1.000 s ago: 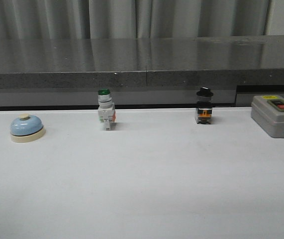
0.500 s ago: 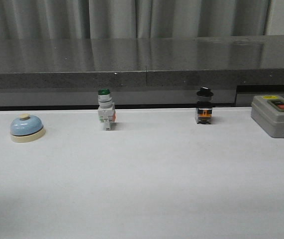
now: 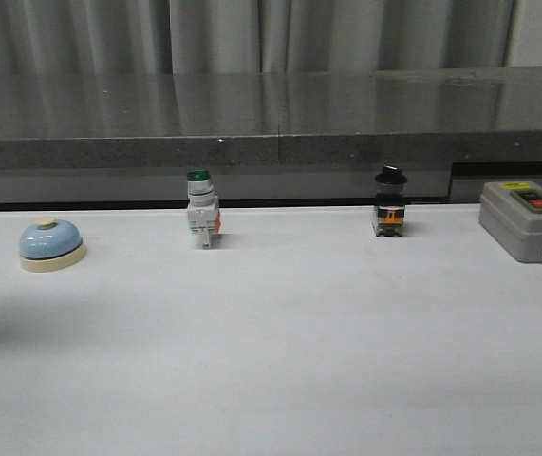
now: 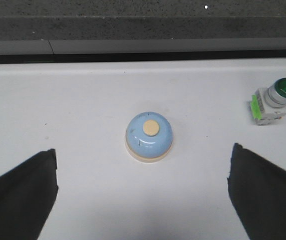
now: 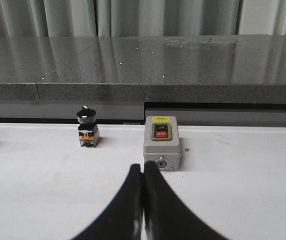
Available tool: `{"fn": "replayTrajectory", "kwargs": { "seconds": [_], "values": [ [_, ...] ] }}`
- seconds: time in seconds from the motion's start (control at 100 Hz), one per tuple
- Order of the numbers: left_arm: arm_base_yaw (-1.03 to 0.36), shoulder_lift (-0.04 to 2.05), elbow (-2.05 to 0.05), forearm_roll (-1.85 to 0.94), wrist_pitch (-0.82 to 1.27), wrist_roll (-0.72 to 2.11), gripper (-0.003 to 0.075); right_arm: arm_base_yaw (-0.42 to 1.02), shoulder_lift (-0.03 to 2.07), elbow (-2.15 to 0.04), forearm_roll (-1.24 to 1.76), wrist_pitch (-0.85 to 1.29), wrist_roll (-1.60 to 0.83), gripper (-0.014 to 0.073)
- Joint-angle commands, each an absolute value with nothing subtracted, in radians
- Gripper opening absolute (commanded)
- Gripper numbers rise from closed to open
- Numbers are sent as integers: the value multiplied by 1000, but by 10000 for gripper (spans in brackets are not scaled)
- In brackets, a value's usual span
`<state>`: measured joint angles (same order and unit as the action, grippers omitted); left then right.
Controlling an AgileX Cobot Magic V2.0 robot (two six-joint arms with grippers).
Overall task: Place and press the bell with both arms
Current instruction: 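Lower the left gripper over the blue bell and close on it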
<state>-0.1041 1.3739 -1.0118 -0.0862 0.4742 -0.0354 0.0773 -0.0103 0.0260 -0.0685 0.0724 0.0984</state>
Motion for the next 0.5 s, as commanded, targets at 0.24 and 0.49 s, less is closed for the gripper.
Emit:
{"fn": "replayTrajectory", "kwargs": {
  "seconds": [0.24,0.49],
  "values": [
    [-108,1657,-1281,-99,457,-35,650,71,-28,12,-69,-17,97,-60],
    [-140,1807,-1384,-99,494,-35,638,71,-28,12,-69,-17,97,-60]
  ]
}}
